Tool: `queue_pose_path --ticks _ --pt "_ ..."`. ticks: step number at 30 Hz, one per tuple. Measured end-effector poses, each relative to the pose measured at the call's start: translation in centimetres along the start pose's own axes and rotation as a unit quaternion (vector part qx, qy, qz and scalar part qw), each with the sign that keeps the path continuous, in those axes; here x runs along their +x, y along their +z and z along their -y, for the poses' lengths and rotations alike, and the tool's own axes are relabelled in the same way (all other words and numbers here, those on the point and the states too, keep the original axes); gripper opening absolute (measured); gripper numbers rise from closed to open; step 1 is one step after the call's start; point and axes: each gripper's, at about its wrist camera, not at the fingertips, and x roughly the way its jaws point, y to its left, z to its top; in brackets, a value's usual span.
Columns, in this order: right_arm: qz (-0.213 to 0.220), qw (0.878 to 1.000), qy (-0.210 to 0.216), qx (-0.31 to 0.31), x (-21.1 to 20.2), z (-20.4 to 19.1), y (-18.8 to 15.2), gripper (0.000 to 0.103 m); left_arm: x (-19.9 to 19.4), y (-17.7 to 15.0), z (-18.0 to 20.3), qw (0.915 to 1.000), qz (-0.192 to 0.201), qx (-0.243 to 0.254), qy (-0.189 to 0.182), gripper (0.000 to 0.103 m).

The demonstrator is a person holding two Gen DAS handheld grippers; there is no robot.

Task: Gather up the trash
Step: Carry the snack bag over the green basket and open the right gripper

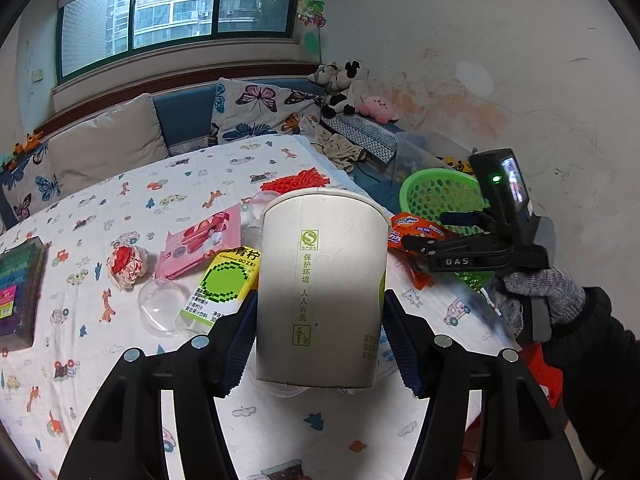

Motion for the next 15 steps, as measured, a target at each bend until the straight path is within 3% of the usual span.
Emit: queue_pose_path --ticks 7,10,15 --pt "-0.041 0.999 -0.014 -0.026 2.6 0.0 -0.3 0.091 0.4 0.7 -0.1 1.0 0.0 0.004 0.0 0.059" --pt "-0.044 0.999 -0.016 -0.026 2.7 0.0 -0.6 0.078 0.8 1.3 0.0 1.0 0.001 0.008 0.001 0.059" --pt "-0.021 1.0 -0.004 -0.001 1.3 0.8 -0.8 0.069 1.6 2.4 0.7 0.9999 -0.001 0.016 -0.002 0.059"
